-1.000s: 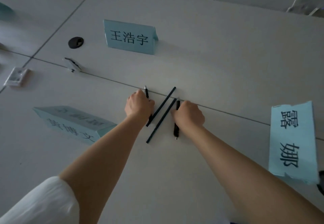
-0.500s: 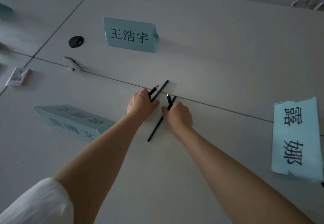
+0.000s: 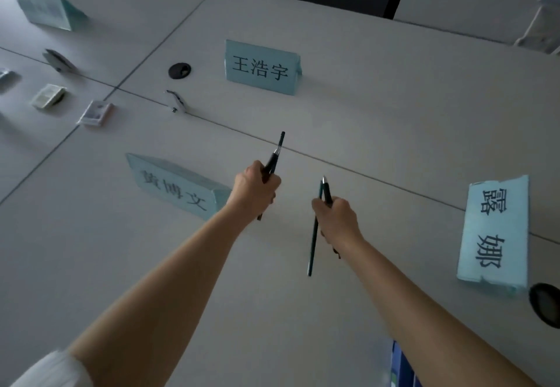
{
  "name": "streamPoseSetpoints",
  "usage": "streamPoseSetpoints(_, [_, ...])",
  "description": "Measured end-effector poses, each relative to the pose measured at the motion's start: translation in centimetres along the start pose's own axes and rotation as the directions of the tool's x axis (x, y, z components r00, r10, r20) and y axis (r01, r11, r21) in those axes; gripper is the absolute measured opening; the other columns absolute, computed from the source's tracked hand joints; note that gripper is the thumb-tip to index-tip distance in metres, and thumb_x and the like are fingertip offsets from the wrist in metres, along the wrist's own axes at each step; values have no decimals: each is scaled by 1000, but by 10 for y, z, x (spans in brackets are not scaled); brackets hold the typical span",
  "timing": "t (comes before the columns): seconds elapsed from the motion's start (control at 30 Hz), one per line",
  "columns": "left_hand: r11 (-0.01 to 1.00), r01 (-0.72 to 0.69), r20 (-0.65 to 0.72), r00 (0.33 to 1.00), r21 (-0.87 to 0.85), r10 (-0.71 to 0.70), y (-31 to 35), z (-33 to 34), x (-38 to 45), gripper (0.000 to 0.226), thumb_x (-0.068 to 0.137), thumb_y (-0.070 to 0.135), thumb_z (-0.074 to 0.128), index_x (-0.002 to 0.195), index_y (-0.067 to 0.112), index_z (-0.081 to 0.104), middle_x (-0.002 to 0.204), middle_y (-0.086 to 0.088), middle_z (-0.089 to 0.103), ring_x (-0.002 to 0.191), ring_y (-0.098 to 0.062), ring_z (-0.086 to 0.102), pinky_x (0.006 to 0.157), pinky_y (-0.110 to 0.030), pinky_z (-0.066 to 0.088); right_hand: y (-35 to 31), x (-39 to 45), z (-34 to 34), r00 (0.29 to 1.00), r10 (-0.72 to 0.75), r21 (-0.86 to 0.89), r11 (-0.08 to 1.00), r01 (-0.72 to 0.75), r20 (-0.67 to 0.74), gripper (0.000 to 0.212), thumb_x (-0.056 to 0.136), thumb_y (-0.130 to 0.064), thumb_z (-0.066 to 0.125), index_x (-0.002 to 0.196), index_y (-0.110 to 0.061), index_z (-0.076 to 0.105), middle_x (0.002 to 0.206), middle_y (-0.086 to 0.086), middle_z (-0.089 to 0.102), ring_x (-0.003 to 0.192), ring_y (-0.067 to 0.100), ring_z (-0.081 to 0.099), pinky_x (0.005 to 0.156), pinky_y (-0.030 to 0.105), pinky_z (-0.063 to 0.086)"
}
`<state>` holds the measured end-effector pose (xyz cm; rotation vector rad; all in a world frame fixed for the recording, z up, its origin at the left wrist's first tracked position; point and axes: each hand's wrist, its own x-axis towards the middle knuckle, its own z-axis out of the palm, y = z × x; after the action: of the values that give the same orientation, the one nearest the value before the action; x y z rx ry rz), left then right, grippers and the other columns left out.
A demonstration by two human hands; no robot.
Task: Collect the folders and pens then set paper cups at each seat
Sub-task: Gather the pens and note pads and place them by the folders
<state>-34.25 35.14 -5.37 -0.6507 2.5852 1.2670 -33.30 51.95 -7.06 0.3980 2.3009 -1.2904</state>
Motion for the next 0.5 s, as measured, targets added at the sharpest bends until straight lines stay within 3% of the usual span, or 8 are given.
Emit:
streamPoseSetpoints(0.1, [951,61,51,998,-302,-47,-7,-21,-56,15,93,10,45,102,5,56,57,-3,65,60,-24,57,53,-27,42,-3,-50,6,995,22,233,971,-45,102,25,91,-23,43,68,-16,35,57,1,35,43,15,32,45,25,28])
streamPoseSetpoints(0.17, [866,97,70,995,-491,-72,-20,-42,-103,17,96,4,41,103,3,57,50,-1,61,64,-28,56,55,-30,43,-9,-93,18,986,6,301,952,-57,165,19,92,-18,39,74,-12,39,62,7,37,48,17,34,44,25,27])
streamPoseSetpoints(0.27, [681,190,133,982,-708,-135,-47,-74,-177,18,100,3,38,104,3,55,58,-6,58,60,-24,63,56,-28,52,-16,-157,42,967,-34,343,938,-57,254,20,93,-16,36,75,-12,43,64,11,50,55,22,46,50,29,37])
streamPoseSetpoints(0.37, [555,219,145,974,-802,-174,-89,-107,-247,16,101,0,34,100,3,51,71,-12,59,55,-24,61,53,-30,51,-22,-227,75,941,-75,408,910,-70,329,20,95,-12,31,80,-8,43,61,13,54,51,25,56,51,31,47])
streamPoseSetpoints(0.5, [546,190,49,964,-816,-263,-164,-157,-341,19,97,-3,32,94,5,50,71,-7,52,49,-19,41,50,-28,32,-24,-324,133,894,-83,374,922,-99,440,17,97,-12,31,86,-7,42,62,11,55,49,24,62,49,32,51])
